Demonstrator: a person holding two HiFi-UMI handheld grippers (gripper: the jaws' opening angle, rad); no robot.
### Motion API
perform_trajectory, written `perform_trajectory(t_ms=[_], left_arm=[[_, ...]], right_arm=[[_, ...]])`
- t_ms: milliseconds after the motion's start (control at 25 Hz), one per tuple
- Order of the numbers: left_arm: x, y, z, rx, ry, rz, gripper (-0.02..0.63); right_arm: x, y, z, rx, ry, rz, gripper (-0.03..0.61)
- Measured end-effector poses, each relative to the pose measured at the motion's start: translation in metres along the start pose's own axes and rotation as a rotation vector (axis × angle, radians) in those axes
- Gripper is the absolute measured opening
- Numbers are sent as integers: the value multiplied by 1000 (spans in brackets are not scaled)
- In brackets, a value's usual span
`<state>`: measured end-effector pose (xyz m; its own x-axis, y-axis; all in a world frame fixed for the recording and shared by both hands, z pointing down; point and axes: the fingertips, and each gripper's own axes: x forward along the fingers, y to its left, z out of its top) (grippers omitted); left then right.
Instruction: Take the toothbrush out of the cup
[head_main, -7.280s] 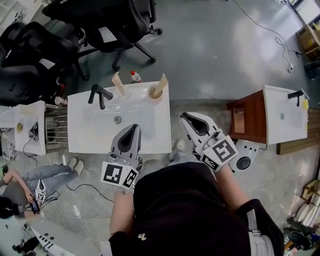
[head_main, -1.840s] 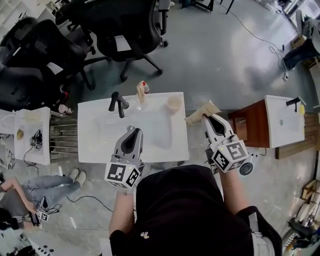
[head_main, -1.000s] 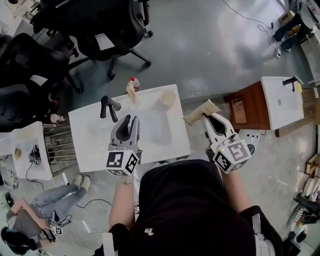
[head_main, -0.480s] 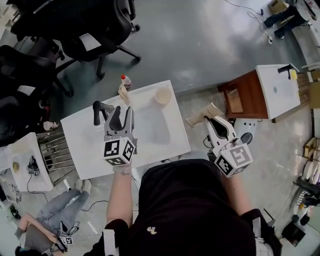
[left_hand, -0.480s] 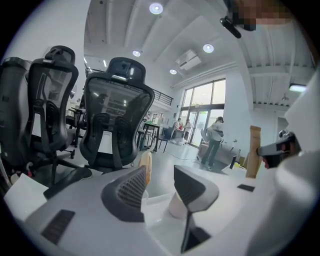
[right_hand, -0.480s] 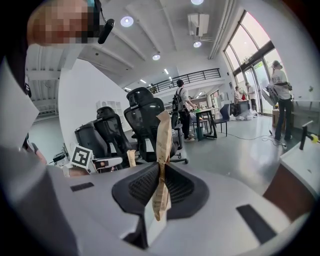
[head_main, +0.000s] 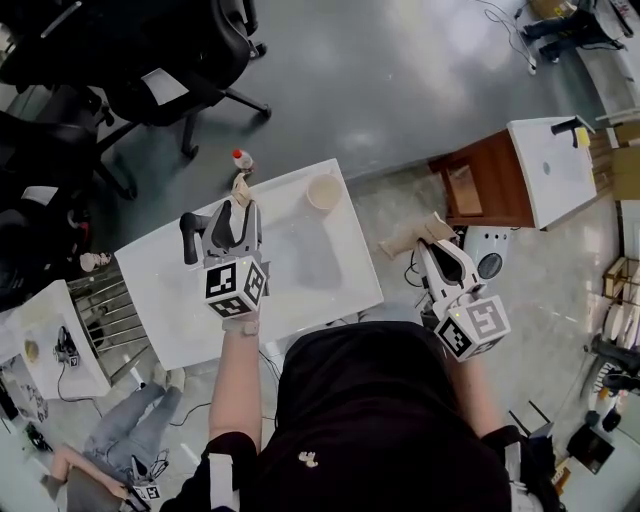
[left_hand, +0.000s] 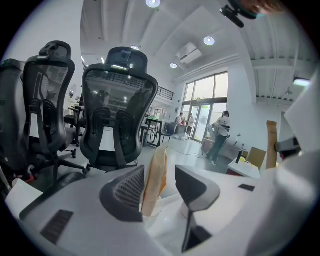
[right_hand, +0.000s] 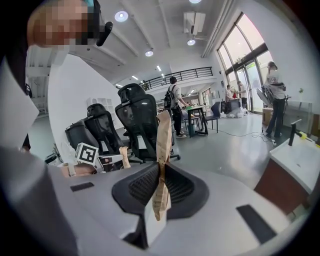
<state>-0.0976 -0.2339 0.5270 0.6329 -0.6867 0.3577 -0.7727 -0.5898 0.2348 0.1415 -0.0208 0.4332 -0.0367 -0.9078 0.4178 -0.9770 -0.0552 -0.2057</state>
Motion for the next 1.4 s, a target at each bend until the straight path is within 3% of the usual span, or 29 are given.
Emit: perform_trajectory(t_ms=[520, 800, 1400], left_arm=[[25, 6, -14, 4, 59, 6, 187], [23, 9, -14, 22, 61, 37, 58], [4, 10, 4, 27, 11, 64, 43]], right_arm=[[-3, -13, -4, 14, 15, -46, 52], [-4, -13, -1, 5, 17, -43, 54], [-13, -16, -1, 8, -4, -22, 52]])
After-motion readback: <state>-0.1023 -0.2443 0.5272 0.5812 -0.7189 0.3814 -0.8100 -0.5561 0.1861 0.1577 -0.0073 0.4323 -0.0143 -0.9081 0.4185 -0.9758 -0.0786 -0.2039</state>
